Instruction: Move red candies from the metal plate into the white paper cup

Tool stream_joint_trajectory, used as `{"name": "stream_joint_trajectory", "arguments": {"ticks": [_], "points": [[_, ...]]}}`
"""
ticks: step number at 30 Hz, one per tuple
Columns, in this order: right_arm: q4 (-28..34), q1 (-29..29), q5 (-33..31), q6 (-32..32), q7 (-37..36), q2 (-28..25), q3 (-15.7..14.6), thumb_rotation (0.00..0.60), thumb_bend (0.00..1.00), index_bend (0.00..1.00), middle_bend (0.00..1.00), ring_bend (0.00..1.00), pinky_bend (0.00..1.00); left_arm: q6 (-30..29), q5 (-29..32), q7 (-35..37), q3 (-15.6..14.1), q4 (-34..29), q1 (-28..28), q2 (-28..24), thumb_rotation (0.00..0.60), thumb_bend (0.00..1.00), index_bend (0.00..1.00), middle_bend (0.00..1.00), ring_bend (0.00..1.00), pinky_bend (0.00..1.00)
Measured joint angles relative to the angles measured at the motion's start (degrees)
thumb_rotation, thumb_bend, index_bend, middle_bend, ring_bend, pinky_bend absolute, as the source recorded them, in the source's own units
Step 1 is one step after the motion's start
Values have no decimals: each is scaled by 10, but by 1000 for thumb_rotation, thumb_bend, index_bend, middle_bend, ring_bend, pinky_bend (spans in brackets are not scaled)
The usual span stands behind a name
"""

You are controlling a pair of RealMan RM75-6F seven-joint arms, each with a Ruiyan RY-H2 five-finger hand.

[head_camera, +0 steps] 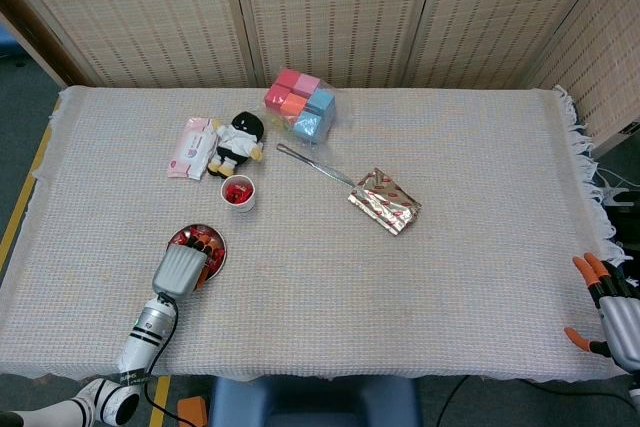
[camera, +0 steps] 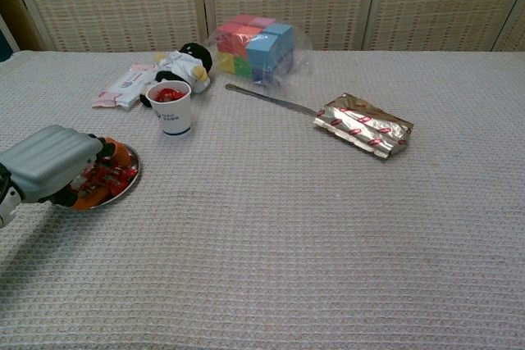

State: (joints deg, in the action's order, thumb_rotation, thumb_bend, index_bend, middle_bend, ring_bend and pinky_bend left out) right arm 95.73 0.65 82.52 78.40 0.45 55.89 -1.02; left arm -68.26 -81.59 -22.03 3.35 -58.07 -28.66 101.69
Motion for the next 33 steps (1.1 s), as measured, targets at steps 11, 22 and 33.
{"name": "stream_joint_trajectory", "arguments": {"ticks": [11,22,33], "points": [[0,1,-5,-4,4,1,1,600,91,0,0,0,215,9,4,15,3,17,1,4,600,384,446,430,463,955],[0,2,-8,-5,6,2,3,600,91,0,0,0,220,8,2,28,6,25,0,7,600,392,559,537,541,979],[0,3,-11,-7,9,3,4,600,90,0,0,0,222,12,14,75,21,4,0,-8,600,437,642,628,589,993]]}}
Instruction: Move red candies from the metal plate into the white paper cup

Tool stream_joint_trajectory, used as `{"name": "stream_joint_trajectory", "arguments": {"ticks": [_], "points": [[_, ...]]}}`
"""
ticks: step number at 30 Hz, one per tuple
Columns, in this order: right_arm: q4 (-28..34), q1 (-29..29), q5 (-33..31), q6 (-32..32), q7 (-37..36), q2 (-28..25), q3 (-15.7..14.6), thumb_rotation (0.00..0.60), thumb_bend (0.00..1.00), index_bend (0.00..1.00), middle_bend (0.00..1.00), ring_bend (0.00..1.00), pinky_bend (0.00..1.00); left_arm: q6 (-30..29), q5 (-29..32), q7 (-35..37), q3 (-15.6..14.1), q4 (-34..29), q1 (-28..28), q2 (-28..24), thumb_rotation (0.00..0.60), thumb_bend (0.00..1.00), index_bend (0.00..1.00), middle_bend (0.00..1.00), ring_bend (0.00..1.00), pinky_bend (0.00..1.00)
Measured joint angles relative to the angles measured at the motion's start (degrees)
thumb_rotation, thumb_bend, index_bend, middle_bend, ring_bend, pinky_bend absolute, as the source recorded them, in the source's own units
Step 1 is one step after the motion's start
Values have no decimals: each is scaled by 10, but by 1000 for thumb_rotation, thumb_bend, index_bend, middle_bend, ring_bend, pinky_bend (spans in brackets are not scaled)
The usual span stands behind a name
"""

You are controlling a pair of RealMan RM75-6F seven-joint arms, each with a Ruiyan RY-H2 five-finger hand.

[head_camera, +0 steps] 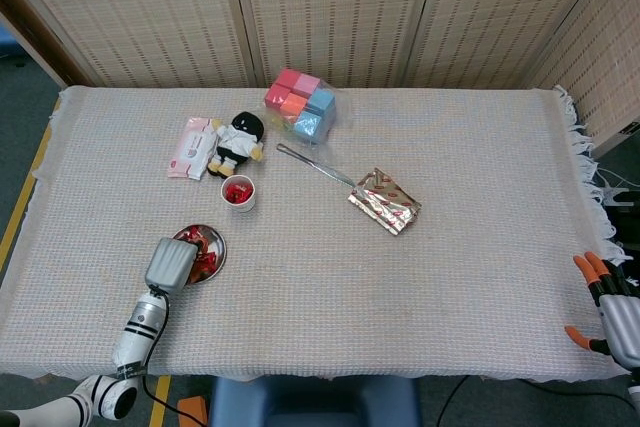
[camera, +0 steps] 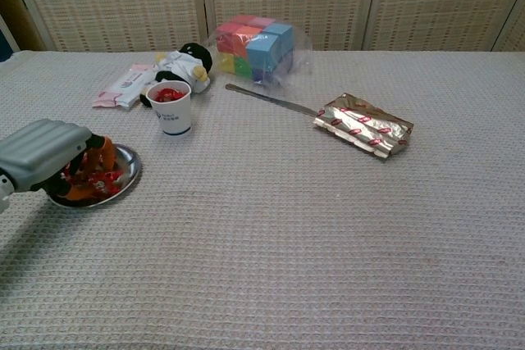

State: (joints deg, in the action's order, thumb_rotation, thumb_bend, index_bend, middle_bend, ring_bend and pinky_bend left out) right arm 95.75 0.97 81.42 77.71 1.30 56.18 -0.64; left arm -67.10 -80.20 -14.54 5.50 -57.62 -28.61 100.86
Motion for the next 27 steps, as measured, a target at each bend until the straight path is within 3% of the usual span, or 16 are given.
{"name": "stream_joint_trajectory", "arguments": {"ticks": [12,27], "points": [[0,1,-6,-3,4,1,2,600,90,0,0,0,222,12,20,48,24,-18,-4,-20,600,465,680,662,608,999],[-4,8,-30,-18,16,8,9,600,90,0,0,0,222,29,44,28,103,-39,-87,-29,600,463,678,660,618,994]]}}
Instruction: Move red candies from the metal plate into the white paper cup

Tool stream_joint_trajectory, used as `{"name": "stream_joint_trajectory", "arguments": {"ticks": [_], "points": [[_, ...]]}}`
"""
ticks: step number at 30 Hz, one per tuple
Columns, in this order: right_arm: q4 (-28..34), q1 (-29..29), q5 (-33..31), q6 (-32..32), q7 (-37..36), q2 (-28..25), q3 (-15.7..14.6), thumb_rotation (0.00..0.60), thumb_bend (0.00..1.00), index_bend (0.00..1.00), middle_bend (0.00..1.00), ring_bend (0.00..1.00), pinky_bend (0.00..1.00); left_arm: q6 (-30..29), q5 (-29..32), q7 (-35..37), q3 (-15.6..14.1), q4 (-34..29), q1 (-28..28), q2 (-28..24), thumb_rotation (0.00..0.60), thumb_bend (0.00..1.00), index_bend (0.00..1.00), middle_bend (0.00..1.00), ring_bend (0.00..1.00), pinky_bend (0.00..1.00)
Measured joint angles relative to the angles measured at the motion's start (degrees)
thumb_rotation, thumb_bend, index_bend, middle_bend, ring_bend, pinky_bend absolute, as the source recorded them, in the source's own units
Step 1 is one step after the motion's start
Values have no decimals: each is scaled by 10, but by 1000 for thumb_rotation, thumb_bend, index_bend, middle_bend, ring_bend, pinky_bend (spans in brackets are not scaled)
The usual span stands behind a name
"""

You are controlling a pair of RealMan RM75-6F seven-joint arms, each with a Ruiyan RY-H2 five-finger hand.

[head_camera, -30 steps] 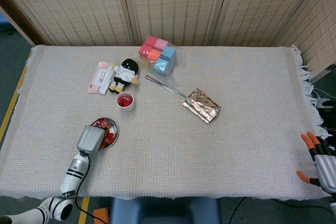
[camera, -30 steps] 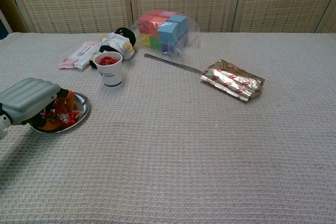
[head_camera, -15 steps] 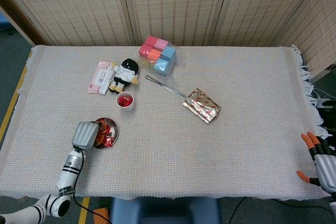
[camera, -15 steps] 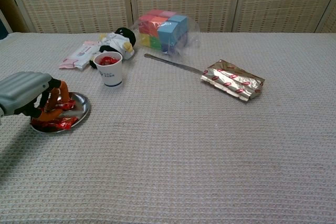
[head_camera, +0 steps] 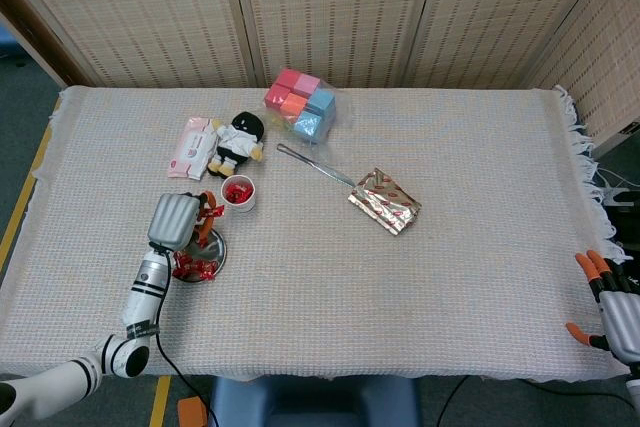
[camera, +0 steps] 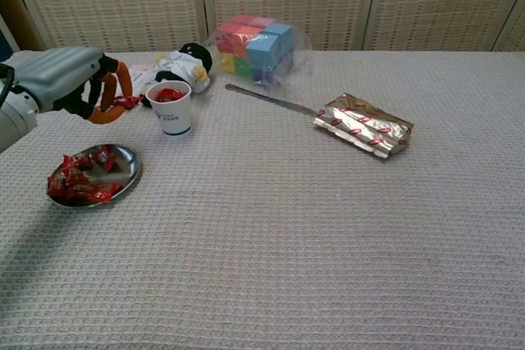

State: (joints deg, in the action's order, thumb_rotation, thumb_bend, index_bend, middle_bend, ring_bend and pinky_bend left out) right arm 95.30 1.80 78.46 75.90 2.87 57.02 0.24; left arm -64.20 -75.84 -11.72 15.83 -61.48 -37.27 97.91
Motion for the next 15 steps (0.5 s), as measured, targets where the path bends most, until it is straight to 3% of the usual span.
{"name": "stream_joint_trajectory", "arguments": {"ticks": [5,12,15], "points": [[-1,0,-12,-1,2,0,4,600,90,0,0,0,222,20,16,-25,27,36,-47,24,600,464,671,659,617,986],[-5,1,-24,-5,0,0,8,600,90,0,0,0,223,39,32,-35,39,97,-84,56,600,462,643,648,618,976],[-5,0,-25,-3,-1,-1,9,600,90,0,0,0,223,52,38,-34,38,125,-96,68,600,447,549,605,617,973]]}}
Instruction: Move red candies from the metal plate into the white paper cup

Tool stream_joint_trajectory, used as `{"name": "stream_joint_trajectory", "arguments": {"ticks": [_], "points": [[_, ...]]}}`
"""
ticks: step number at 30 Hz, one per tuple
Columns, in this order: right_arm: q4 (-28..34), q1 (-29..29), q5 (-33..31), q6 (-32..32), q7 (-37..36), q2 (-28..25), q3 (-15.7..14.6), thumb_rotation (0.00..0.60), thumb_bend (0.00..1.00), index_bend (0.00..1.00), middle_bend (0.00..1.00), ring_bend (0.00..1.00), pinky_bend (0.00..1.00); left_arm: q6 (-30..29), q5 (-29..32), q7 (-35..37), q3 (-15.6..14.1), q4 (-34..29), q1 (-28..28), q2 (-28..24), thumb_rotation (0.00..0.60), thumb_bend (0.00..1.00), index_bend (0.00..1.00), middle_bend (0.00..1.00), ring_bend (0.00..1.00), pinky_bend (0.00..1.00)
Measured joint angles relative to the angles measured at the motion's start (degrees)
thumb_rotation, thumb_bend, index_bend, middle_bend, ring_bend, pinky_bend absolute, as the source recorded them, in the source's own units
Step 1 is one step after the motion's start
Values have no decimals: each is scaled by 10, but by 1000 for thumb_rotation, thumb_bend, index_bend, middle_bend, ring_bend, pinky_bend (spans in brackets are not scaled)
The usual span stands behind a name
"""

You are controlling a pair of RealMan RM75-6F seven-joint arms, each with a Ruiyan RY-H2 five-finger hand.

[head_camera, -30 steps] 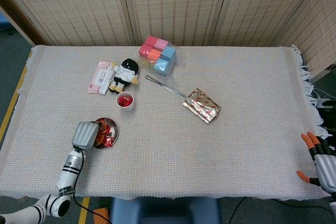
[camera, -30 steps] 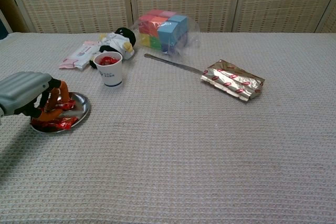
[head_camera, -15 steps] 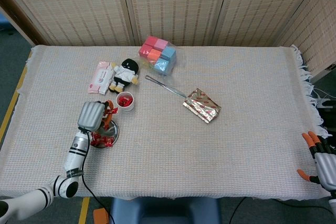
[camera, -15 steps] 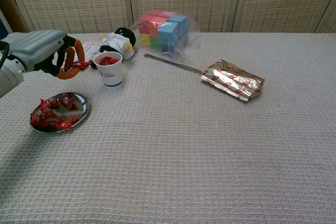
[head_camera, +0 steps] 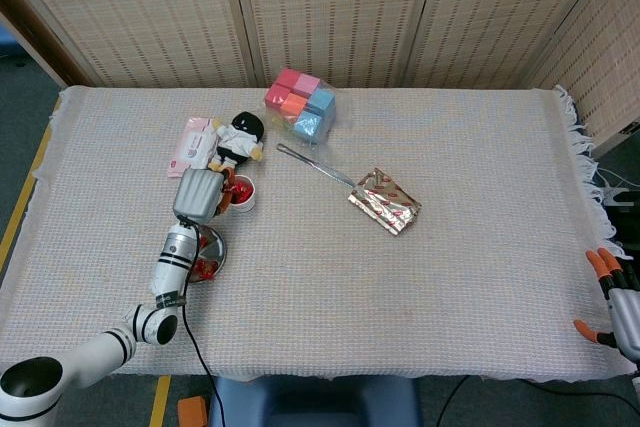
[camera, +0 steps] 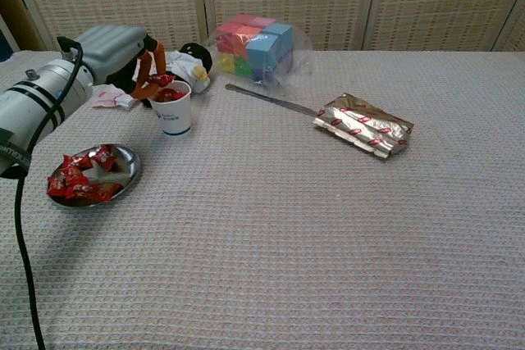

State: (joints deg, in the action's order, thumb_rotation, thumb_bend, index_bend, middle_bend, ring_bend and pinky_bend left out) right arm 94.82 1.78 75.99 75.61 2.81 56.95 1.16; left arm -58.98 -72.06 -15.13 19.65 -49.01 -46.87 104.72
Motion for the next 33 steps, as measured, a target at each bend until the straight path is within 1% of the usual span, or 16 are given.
{"name": "stream_joint_trajectory", "arguments": {"ticks": [2,5,8,13,18,21,24,27,28,31,33], "points": [[0,0,-1,0,0,0,1,600,90,0,0,0,222,7,2,-2,-5,13,-6,6,600,435,453,569,599,974],[0,1,-1,-1,2,0,0,600,90,0,0,0,223,1,-1,-2,-10,21,-9,11,600,429,332,503,553,971],[1,0,1,0,2,0,0,600,90,0,0,0,223,-4,-1,-1,-12,25,-12,12,600,425,249,425,496,969],[3,-2,3,4,1,-1,-1,600,90,0,0,0,223,-5,2,-3,-16,6,-8,0,600,420,204,364,419,969],[4,-4,9,9,-1,-2,-2,600,90,0,0,0,223,-15,3,-6,-23,-24,5,-16,600,414,204,363,416,971],[5,-5,14,11,-4,-3,-3,600,90,0,0,0,223,-36,-4,-2,-34,-57,23,-32,600,413,204,363,419,972],[5,-5,18,11,-5,-4,-5,600,90,0,0,0,223,-71,-21,8,-55,-103,54,-56,600,410,204,363,419,972],[6,-4,25,10,-4,-3,-7,600,90,0,0,0,223,-110,-44,20,-89,-155,97,-84,600,403,208,366,419,973],[7,-3,27,10,-4,-3,-8,600,90,0,0,0,223,-125,-52,25,-105,-172,115,-93,600,402,210,368,419,974],[9,-4,35,13,-3,-3,-10,600,90,0,0,0,223,-145,-67,35,-143,-196,152,-109,600,401,214,370,420,977],[11,-4,41,15,-3,-3,-12,600,90,0,0,0,223,-146,-71,39,-159,-200,168,-113,600,402,214,369,419,977]]}}
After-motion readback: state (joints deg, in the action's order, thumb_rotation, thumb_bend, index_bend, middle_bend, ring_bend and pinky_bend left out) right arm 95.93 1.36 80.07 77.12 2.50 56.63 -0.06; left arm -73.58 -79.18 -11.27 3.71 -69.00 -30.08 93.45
